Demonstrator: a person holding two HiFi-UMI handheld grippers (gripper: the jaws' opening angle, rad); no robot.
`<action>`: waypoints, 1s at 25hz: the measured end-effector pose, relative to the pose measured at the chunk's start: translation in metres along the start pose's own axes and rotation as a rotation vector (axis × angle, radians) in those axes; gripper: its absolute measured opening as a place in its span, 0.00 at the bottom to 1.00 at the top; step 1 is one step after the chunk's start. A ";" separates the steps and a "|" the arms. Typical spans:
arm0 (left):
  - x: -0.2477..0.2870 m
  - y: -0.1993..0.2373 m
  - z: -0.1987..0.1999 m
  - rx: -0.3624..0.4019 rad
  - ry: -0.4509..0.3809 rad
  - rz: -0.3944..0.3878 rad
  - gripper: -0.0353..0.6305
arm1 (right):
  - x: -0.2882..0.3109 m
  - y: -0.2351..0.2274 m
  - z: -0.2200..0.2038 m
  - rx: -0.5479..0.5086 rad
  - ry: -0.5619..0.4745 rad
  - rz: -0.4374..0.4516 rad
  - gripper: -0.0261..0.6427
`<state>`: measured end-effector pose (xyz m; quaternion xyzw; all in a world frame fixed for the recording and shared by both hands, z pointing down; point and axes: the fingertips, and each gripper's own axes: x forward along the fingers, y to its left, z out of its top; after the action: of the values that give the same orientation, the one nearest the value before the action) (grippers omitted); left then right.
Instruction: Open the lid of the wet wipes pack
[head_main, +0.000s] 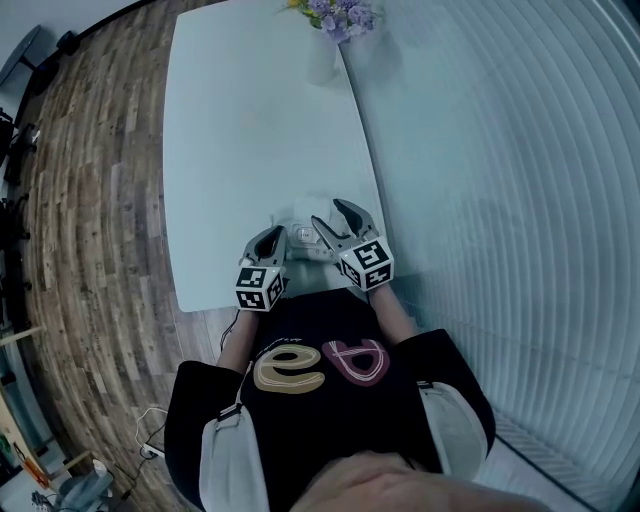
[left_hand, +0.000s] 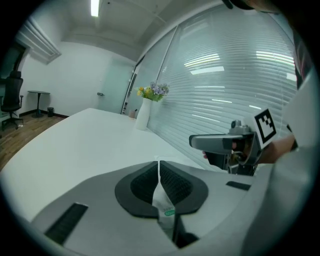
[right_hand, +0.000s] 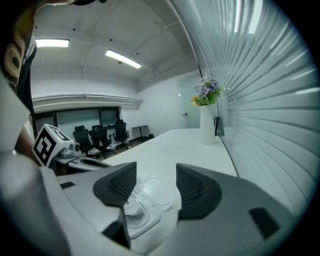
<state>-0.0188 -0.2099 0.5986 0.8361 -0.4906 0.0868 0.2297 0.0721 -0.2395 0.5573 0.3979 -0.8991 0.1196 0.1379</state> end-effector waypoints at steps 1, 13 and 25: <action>-0.002 -0.001 0.003 -0.010 -0.012 0.000 0.08 | -0.002 0.003 -0.002 -0.010 0.004 0.002 0.39; -0.012 -0.009 0.009 0.017 -0.026 -0.023 0.08 | -0.018 0.017 -0.014 -0.007 -0.008 -0.035 0.39; -0.017 -0.015 0.014 0.037 -0.050 -0.041 0.08 | -0.017 0.029 -0.019 -0.046 -0.010 -0.042 0.19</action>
<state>-0.0157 -0.1976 0.5758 0.8520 -0.4772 0.0699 0.2037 0.0645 -0.2029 0.5658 0.4140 -0.8937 0.0940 0.1450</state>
